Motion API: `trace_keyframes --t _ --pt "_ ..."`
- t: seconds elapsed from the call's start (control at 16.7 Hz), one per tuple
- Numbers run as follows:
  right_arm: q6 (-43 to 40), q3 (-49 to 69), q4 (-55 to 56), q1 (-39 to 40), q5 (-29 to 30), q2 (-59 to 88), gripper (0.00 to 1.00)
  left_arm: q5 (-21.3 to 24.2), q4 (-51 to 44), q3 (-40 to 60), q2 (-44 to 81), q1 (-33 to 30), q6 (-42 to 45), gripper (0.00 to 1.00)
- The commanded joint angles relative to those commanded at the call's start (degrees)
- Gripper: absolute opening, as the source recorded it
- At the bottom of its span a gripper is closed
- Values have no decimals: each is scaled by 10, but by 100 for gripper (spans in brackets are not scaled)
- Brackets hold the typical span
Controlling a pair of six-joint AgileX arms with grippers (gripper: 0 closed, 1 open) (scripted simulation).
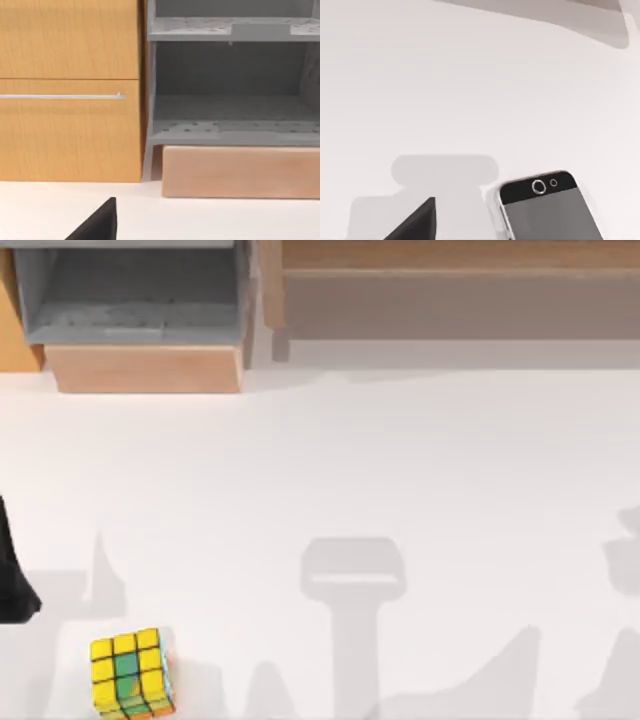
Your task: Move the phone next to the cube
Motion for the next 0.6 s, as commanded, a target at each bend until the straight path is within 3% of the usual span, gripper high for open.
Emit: trace_keyframes --t 0.6 --pt "-187 329 -252 -98 0 548 100 0 0 0 0 0 0 100"
